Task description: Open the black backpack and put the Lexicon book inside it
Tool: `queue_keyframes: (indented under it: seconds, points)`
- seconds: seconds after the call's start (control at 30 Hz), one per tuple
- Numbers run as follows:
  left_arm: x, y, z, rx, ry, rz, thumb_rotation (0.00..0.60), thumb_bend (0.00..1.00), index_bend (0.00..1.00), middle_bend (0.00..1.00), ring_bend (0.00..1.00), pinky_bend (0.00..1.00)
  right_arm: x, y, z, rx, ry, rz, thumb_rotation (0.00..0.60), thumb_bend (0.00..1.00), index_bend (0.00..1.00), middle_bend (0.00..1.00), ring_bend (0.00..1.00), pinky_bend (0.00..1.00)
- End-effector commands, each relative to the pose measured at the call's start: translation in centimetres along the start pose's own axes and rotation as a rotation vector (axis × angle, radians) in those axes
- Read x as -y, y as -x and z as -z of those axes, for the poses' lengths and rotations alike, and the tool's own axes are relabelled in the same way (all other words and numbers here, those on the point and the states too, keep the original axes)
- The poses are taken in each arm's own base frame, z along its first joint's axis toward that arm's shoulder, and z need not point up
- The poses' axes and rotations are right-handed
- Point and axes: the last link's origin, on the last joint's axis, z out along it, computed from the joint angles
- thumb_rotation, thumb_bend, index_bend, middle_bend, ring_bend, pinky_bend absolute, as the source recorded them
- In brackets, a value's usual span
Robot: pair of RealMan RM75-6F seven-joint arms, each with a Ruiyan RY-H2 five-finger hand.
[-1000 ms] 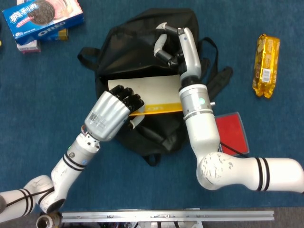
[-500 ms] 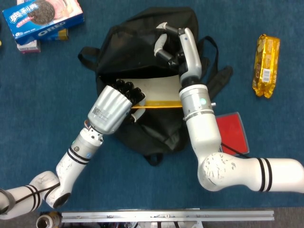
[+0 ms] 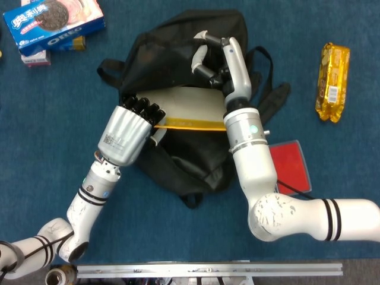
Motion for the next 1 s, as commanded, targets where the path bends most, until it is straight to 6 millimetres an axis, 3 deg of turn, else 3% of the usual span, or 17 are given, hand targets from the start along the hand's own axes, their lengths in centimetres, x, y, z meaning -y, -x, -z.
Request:
queue_keyframes:
  seconds: [0.03,0.43,0.67,1.0]
  points:
    - [-0.1,0.3,0.0,0.006,-0.01,-0.028,0.6,0.34,0.63,0.61,0.5,0.54,0.0,0.1,0.1,0.002,0.001,0.001,0.6,0.79,0.81,0.71,0.54,0.78]
    - [-0.3,0.6,-0.5,-0.002,-0.115,-0.074,0.6,0.34,0.63,0.61,0.5,0.54,0.0,0.0,0.1,-0.002,-0.002,-0.001,0.6,0.79,0.81,0.71,0.54,0.78]
    - [-1.6,1.5,0.2,0.044,-0.107,-0.136,0.6,0.34,0.63,0.61,0.5,0.54,-0.1,0.1,0.1,-0.004,0.002,-0.002,0.6,0.79,0.81,0.71,0.54,0.78]
    - [-3.3,1.4,-0.8,0.057,-0.173,-0.166,0.6,0.34,0.63,0.63,0.5,0.54,-0.1,0.1,0.1,-0.004,0.004,-0.006,0.6,0.79,0.81,0.71,0.54,0.78]
